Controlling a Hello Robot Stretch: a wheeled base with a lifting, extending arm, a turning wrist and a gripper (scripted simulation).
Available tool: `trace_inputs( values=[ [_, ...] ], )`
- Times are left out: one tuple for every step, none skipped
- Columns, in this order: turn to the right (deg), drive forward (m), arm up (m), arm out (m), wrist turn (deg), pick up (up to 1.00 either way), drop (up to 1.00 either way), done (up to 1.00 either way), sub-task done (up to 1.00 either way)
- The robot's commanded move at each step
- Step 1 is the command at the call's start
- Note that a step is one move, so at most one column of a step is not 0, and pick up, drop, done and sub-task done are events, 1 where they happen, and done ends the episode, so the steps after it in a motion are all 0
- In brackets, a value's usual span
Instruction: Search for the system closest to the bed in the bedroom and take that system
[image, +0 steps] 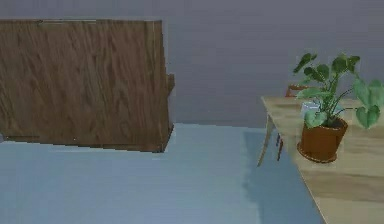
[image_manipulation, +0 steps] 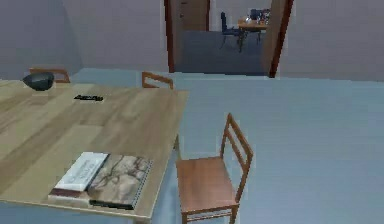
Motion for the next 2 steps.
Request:
trace_inputs(
  values=[
    [3.0, 0.00, 0.00, 0.00, 0.0, 0.00, 0.00, 0.00, 0.00],
    [0.0, 1.00, 0.00, 0.00, 0.0, 0.00, 0.00, 0.00, 0.00]
  ],
)
